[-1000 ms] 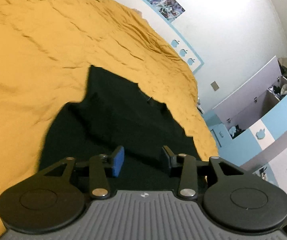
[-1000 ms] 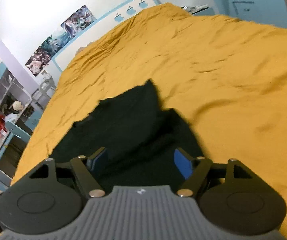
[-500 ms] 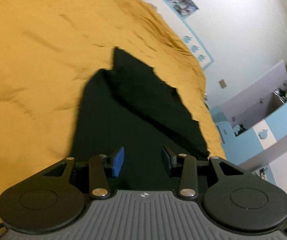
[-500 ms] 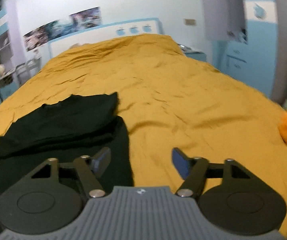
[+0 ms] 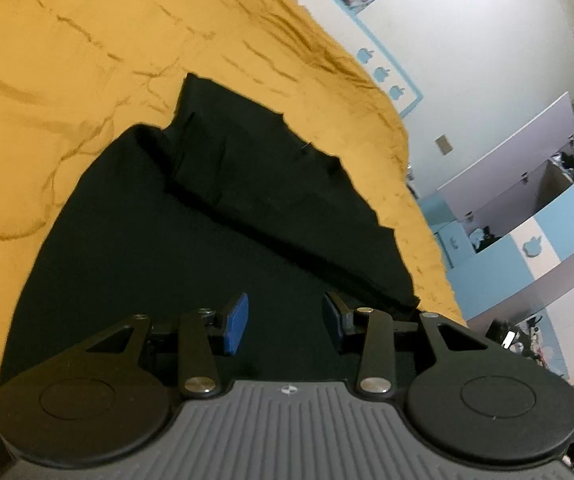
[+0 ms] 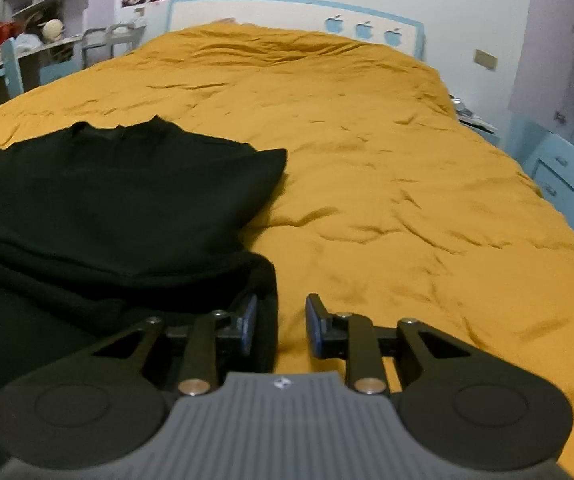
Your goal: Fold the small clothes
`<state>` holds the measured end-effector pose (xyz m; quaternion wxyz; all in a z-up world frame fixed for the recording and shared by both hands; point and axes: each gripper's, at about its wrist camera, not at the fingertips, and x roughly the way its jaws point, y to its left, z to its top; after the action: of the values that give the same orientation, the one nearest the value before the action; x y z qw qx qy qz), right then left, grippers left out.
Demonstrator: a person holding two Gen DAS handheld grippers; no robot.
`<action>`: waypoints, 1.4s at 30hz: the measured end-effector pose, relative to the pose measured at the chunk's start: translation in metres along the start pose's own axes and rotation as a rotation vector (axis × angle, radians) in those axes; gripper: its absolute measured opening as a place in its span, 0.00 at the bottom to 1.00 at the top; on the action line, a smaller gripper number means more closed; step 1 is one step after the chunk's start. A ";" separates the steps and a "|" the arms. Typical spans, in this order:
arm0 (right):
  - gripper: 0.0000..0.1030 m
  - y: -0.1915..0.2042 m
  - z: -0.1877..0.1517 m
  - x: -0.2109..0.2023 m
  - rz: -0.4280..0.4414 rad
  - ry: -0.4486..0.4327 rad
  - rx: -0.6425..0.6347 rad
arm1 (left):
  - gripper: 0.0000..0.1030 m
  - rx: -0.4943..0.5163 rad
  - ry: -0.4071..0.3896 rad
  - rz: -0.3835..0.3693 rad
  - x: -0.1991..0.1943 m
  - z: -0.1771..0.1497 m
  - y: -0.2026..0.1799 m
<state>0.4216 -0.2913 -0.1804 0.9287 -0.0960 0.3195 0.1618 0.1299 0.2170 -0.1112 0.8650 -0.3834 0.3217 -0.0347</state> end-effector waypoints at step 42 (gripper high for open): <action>0.49 -0.034 -0.181 -0.251 0.554 0.191 0.462 | 0.50 0.015 0.020 -0.159 -0.131 -0.076 0.124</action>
<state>0.1454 -0.4335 -0.1613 0.8129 0.1915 0.4464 0.3212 -0.0414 0.2959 -0.1649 0.8592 -0.4008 0.2988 -0.1095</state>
